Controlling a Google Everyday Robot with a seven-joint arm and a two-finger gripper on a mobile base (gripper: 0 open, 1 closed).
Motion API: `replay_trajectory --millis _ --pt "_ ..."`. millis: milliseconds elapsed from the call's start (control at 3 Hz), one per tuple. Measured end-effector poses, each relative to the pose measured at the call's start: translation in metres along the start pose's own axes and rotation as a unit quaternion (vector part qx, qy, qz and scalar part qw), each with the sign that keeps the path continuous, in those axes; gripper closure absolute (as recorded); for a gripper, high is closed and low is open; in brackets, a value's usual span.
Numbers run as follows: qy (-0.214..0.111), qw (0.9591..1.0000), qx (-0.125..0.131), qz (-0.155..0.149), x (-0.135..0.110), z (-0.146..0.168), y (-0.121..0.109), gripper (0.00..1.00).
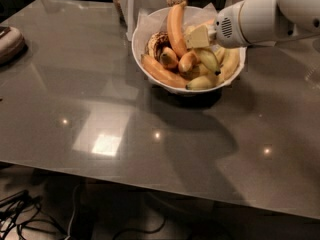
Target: Pick banana from white bowl
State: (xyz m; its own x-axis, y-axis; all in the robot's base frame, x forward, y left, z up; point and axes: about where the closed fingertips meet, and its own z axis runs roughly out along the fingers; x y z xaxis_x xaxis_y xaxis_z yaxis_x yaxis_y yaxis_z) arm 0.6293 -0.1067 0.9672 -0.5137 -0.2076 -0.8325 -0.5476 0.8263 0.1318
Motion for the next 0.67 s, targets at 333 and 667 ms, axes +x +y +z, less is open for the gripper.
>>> replay_trajectory --millis 333,667 --pt "-0.027 0.9993 -0.021 -0.011 -0.007 -0.018 0.005 1.00" --pt "-0.041 0.9974 -0.053 -0.027 -0.005 -0.043 0.015 1.00"
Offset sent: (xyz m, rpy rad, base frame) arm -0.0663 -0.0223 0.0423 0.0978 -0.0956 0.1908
